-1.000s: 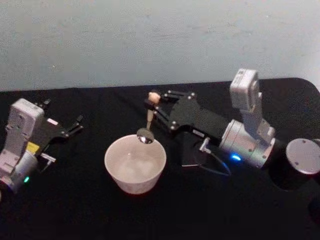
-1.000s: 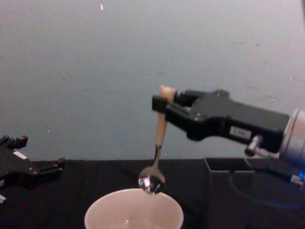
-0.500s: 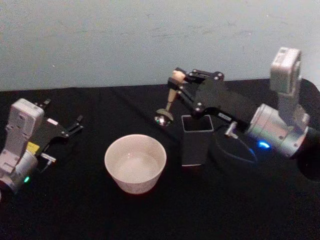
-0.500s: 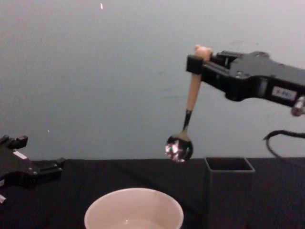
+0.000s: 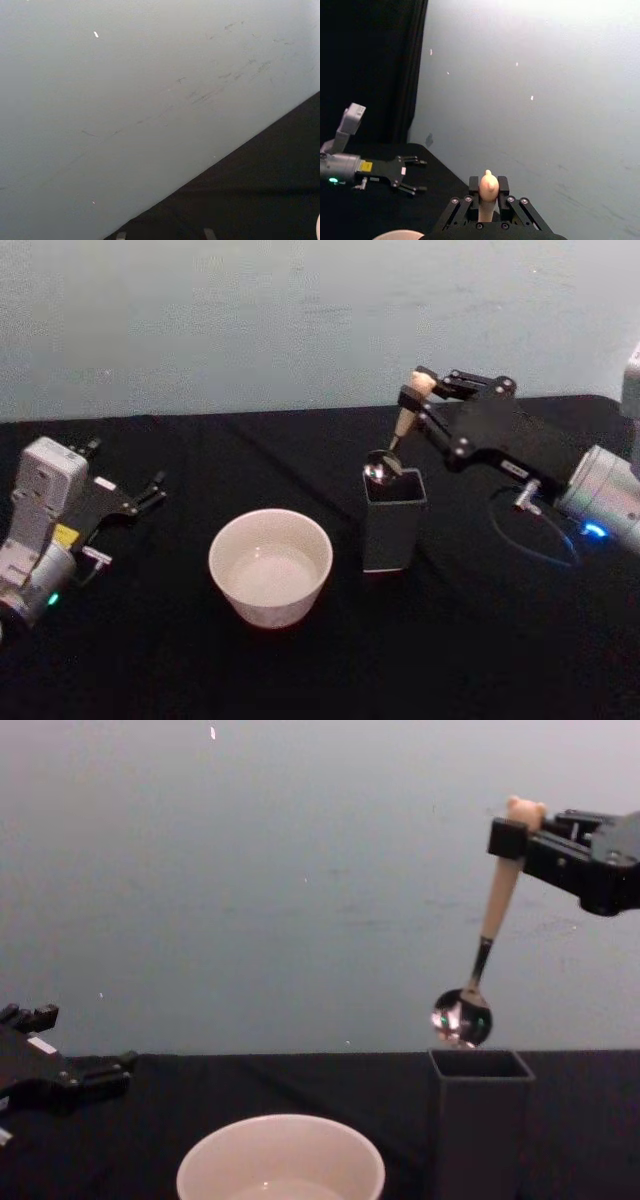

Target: Pick up the stirring spoon with one hand, stir inside the cup, then place it back in its original position.

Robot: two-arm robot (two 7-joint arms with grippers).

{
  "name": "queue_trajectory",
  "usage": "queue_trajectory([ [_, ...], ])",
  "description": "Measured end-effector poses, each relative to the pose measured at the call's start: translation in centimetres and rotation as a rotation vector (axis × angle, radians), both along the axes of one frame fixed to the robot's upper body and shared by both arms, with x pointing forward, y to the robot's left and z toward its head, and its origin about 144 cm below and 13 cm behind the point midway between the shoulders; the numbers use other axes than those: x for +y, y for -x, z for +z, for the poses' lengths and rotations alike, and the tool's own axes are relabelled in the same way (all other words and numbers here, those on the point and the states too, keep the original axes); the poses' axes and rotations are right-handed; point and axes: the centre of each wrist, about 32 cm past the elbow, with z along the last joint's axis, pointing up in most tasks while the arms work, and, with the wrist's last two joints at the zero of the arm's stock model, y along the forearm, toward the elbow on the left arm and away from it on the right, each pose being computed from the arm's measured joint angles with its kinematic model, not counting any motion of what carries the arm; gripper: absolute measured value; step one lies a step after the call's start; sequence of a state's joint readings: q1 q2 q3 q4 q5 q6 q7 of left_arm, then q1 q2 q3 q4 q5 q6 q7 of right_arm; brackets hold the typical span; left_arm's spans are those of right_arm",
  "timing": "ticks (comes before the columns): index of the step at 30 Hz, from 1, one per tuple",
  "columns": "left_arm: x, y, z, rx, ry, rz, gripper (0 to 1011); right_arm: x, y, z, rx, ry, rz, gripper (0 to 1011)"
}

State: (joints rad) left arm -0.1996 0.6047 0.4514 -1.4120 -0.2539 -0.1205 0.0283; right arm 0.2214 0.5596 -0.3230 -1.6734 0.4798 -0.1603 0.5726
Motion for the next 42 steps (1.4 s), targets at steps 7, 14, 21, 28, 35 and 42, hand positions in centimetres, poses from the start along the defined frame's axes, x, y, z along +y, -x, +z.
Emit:
queue_trajectory([
  [7,0.0,0.0,0.0,0.0,0.0,0.0,1001,-0.9,0.3,-0.5,0.016,0.012,-0.018,213],
  [14,0.0,0.0,0.0,0.0,0.0,0.0,1001,-1.2,0.3,-1.3,0.049,0.027,-0.025,213],
  [21,0.0,0.0,0.0,0.0,0.0,0.0,1001,-0.9,0.2,-2.4,0.095,0.053,-0.029,213],
  [28,0.0,0.0,0.0,0.0,0.0,0.0,1001,-0.3,-0.3,-3.6,0.145,0.079,-0.044,213],
  [35,0.0,0.0,0.0,0.0,0.0,0.0,1001,0.1,-0.9,-4.6,0.194,0.094,-0.056,213],
  [42,0.0,0.0,0.0,0.0,0.0,0.0,1001,0.5,-1.1,-5.3,0.224,0.101,-0.058,213],
])
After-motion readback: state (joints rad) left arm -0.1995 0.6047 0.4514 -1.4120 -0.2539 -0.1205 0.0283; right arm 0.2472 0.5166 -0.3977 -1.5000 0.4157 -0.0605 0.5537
